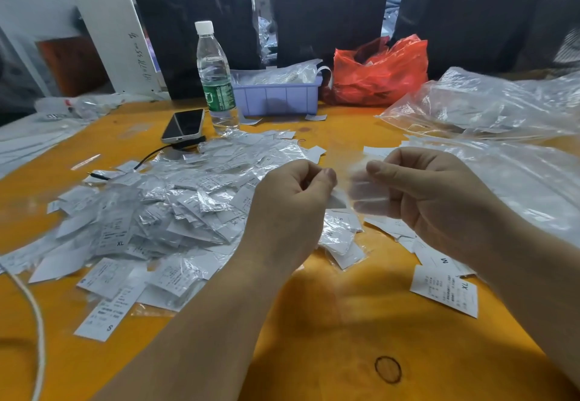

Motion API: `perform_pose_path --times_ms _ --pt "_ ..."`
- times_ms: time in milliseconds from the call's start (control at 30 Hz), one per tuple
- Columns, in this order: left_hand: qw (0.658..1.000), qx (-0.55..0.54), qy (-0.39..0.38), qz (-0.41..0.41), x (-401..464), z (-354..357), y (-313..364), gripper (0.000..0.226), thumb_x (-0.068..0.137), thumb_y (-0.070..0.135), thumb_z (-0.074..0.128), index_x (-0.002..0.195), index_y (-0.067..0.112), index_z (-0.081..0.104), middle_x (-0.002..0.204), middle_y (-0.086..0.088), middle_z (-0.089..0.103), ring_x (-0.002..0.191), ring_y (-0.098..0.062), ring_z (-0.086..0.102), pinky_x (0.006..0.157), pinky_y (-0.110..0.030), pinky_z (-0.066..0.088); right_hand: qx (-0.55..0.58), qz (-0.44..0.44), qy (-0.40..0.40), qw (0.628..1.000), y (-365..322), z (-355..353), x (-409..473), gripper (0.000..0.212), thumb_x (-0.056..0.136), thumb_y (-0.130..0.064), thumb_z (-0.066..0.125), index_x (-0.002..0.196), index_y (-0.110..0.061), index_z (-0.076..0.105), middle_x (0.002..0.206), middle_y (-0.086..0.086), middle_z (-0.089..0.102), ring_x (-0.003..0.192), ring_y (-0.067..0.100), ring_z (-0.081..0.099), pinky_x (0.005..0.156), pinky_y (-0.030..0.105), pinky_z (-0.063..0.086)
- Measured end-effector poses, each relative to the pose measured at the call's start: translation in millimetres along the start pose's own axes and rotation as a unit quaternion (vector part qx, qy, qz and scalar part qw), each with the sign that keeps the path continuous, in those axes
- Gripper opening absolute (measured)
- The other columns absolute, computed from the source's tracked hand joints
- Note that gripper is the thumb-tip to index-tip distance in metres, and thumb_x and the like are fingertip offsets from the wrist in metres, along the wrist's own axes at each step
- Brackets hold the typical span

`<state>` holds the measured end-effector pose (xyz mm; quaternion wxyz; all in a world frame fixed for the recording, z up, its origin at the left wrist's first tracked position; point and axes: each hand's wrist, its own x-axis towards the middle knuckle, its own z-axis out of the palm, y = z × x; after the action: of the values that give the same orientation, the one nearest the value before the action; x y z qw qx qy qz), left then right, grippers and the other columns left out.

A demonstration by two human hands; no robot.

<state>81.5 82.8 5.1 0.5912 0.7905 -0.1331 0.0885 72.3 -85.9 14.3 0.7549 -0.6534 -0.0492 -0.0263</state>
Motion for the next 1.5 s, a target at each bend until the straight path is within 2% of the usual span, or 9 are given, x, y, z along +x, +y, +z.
perform_pose_path --times_ms 300,467,633,700,800,967,1100,1333,1500 --pt "0.999 0.013 0.032 -0.002 2 -1 -1 0.026 0.095 0.028 0.059 0.079 0.01 0.068 0.064 -0.008 0.06 0.06 -0.013 0.052 0.061 -0.035 0.046 0.02 0.026 0.003 0.999 -5 -3 0 0.027 0.058 -0.002 0.075 0.068 -0.007 0.051 0.081 0.022 0.068 0.075 0.032 0.072 0.058 0.035 0.058" --pt "0.998 -0.032 0.054 -0.028 8 -9 -3 0.031 0.088 0.025 0.053 0.082 -0.005 0.057 0.065 -0.009 0.049 0.061 -0.019 0.044 0.055 -0.035 0.035 0.0 0.01 0.053 0.999 -3 -12 5 0.037 0.074 0.029 0.043 0.068 -0.007 0.049 0.065 0.01 0.064 0.059 0.019 0.066 0.053 0.033 0.056" --pt "0.999 0.001 -0.036 0.01 6 -10 2 0.022 0.073 0.024 0.043 0.057 0.009 0.043 0.046 0.009 0.038 0.043 -0.008 0.032 0.042 -0.02 0.026 -0.034 -0.028 0.031 0.999 -8 -15 4 0.03 0.073 0.013 0.03 0.064 -0.008 0.049 0.051 0.005 0.042 0.045 0.016 0.032 0.04 0.025 0.03" --pt "0.996 0.001 -0.089 0.021 4 -8 3 0.021 0.072 0.021 0.043 0.057 0.007 0.041 0.045 0.01 0.035 0.042 -0.008 0.029 0.04 -0.02 0.023 -0.071 0.013 -0.041 0.997 -10 -13 2 0.01 0.082 -0.006 0.046 0.076 -0.007 0.054 0.052 -0.001 0.038 0.045 0.013 0.026 0.038 0.022 0.025" --pt "0.99 0.008 -0.134 0.035 3 -4 2 0.02 0.073 0.02 0.045 0.055 0.011 0.044 0.045 0.011 0.035 0.043 -0.008 0.029 0.043 -0.022 0.022 -0.163 0.059 -0.155 0.972 -8 -11 -3 0.036 0.078 -0.029 0.074 0.098 0.0 0.063 0.052 -0.006 0.041 0.04 0.008 0.024 0.036 0.018 0.021" --pt "0.991 0.009 -0.129 0.032 6 -6 -1 0.02 0.073 0.021 0.046 0.056 0.012 0.047 0.047 0.011 0.037 0.045 -0.007 0.033 0.043 -0.019 0.026 -0.2 0.091 -0.16 0.962 -7 -8 -4 0.038 0.065 -0.028 0.081 0.091 -0.003 0.067 0.053 0.002 0.033 0.043 0.012 0.021 0.039 0.021 0.02" --pt "0.991 0.0 -0.127 0.036 6 -6 -3 0.026 0.074 0.021 0.047 0.066 -0.003 0.049 0.051 0.006 0.037 0.046 -0.009 0.032 0.045 -0.022 0.026 -0.142 0.119 -0.223 0.957 -8 -11 -6 0.017 0.075 -0.021 0.075 0.079 -0.005 0.067 0.048 -0.002 0.03 0.041 0.01 0.019 0.038 0.019 0.019" --pt "0.996 -0.043 -0.08 0.027 6 -8 -4 0.02 0.087 0.024 0.055 0.079 0.013 0.07 0.072 0.005 0.063 0.063 -0.008 0.053 0.053 -0.02 0.043 -0.005 0.084 -0.096 0.992 -10 -13 -1 0.016 0.067 -0.02 0.071 0.065 -0.013 0.057 0.048 -0.005 0.041 0.036 0.004 0.024 0.034 0.015 0.018" --pt "0.998 -0.026 -0.049 0.028 5 -7 -7 0.028 0.091 0.011 0.063 0.111 0.03 0.059 0.091 0.0 0.068 0.068 -0.008 0.062 0.059 -0.023 0.052 0.055 0.078 -0.041 0.995 -5 -13 1 0.021 0.064 -0.02 0.072 0.078 -0.009 0.061 0.06 0.001 0.055 0.037 0.004 0.025 0.032 0.014 0.02"
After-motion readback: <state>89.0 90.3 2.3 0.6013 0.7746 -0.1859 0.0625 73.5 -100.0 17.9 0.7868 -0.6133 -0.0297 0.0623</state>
